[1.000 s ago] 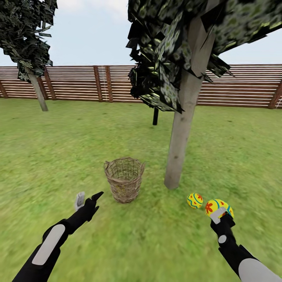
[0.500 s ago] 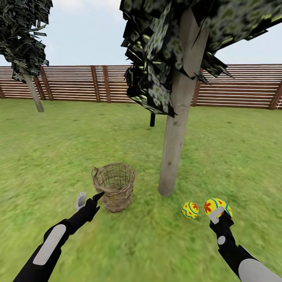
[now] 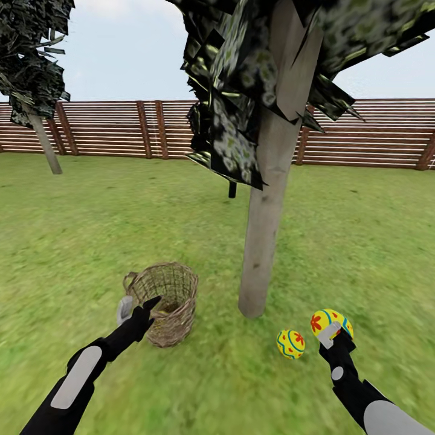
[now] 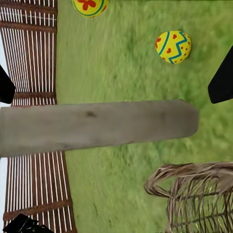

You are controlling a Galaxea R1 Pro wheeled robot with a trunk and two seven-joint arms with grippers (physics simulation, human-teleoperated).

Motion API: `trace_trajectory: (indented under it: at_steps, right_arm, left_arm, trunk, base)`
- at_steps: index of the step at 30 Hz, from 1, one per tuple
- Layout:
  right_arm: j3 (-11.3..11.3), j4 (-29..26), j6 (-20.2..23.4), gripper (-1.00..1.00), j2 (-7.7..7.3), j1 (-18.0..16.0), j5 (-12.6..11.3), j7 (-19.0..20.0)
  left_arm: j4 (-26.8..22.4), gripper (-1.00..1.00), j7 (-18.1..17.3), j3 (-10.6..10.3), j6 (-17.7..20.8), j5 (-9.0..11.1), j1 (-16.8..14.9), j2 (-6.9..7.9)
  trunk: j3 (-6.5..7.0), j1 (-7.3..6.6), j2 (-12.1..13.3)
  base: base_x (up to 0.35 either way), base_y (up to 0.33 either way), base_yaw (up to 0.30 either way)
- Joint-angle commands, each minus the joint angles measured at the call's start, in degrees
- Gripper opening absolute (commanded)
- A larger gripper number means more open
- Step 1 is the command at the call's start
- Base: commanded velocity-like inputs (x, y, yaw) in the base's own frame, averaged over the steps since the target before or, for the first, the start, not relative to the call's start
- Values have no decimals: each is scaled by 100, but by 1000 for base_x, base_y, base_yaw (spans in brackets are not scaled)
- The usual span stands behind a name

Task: Take the three Easter eggs out of the wicker basket on the lawn in the garden, then place them on the lawn next to a single tree (choose any tree) so that all three eggs are next to the same tree and none are left in the basket.

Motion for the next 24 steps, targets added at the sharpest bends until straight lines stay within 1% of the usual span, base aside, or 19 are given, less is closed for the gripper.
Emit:
trace_trajectory:
  at_steps: [1,4,5,7,8,10,11,13,14,15,16,17,18,19,20,21,22,23,24]
  right_arm:
    - [-47,10,-41,-100,2,-5,39,-9]
    - [-52,-4,-42,-100,3,-5,30,-20]
    - [-55,-21,-42,-100,2,-5,23,-26]
    - [-55,-34,-42,-100,-5,-5,19,-29]
    - [-56,-35,-42,-100,-6,-5,19,-30]
    - [-55,-40,-42,-100,-7,-5,18,-30]
    - [-56,-43,-46,-100,-7,-5,18,-30]
    - [-57,-45,-43,-100,-14,-5,18,-30]
    - [-57,-45,-43,-100,-15,-5,18,-30]
    - [-55,-46,-43,-100,-15,-5,22,-30]
    - [-55,-47,-43,-100,-15,-5,24,-30]
    - [-55,-51,-43,-100,-20,-5,26,-30]
    - [-55,-53,-44,-100,-22,-5,27,-30]
    - [-55,-55,-44,-100,-28,-5,27,-30]
    - [-55,-55,-44,-100,-29,-5,27,-30]
    - [-55,-55,-45,-100,-30,-5,27,-30]
    - [-55,-54,-52,-100,-31,-5,27,-30]
    - [-55,-54,-56,-100,-32,-5,27,-30]
    - [-55,-54,-58,-100,-33,-5,27,-30]
  left_arm:
    - [0,100,-4,1,23,32,-3,2]
    - [0,100,-9,-1,23,34,-3,-2]
    - [-38,100,-14,-62,23,38,-3,-5]
    - [-188,100,-18,-504,25,41,-4,-32]
    - [-273,100,3,-669,31,41,-39,-50]
    - [-336,100,45,-837,79,35,-253,-69]
    - [-320,100,58,-1053,106,32,-441,-71]
    - [-309,100,88,-1819,124,24,-824,-56]
    - [-308,100,135,-2004,126,21,-934,-54]
    - [-316,100,214,-2131,151,17,-1044,-52]
    - [-317,100,249,-2185,213,8,-1162,-50]
    - [-316,100,271,-2311,417,-101,-1321,-52]
    - [-319,100,278,-2424,655,-283,-1410,-58]
    - [-328,100,277,-2497,911,-556,-1491,-66]
    - [-331,100,261,-2530,1036,-745,-1582,-72]
    - [-334,100,248,-2549,1094,-812,-1664,-74]
    - [-355,100,238,-2566,1348,-859,-1806,-92]
    - [-358,100,236,-2570,1637,-870,-1907,-140]
    - [-344,100,235,-2572,1956,-877,-2008,-219]
  trunk:
    - [-5,2,-2]
    - [-5,2,-2]
    - [-5,2,-2]
    - [-5,2,-2]
    - [-5,2,-2]
    - [-5,2,-2]
    - [-5,2,-2]
    - [-5,2,-2]
    - [-5,2,-2]
    - [-5,2,-2]
    - [-5,2,-2]
    - [-5,2,-2]
    - [-5,2,-2]
    - [-5,2,-2]
    - [-5,2,-2]
    - [-5,2,-2]
    - [-5,2,-2]
    - [-5,2,-2]
    - [-5,2,-2]
  base:
    - [328,-76,0]
    - [186,-22,0]
    - [39,-4,0]
    - [12,-1,0]
    - [4,0,0]
    - [2,0,0]
    - [0,0,0]
    - [0,0,0]
    - [0,0,0]
    - [0,0,0]
    - [0,0,0]
    - [0,0,0]
    - [0,0,0]
    - [0,0,0]
    - [0,0,0]
    - [0,0,0]
    - [0,0,0]
    - [0,0,0]
    - [0,0,0]
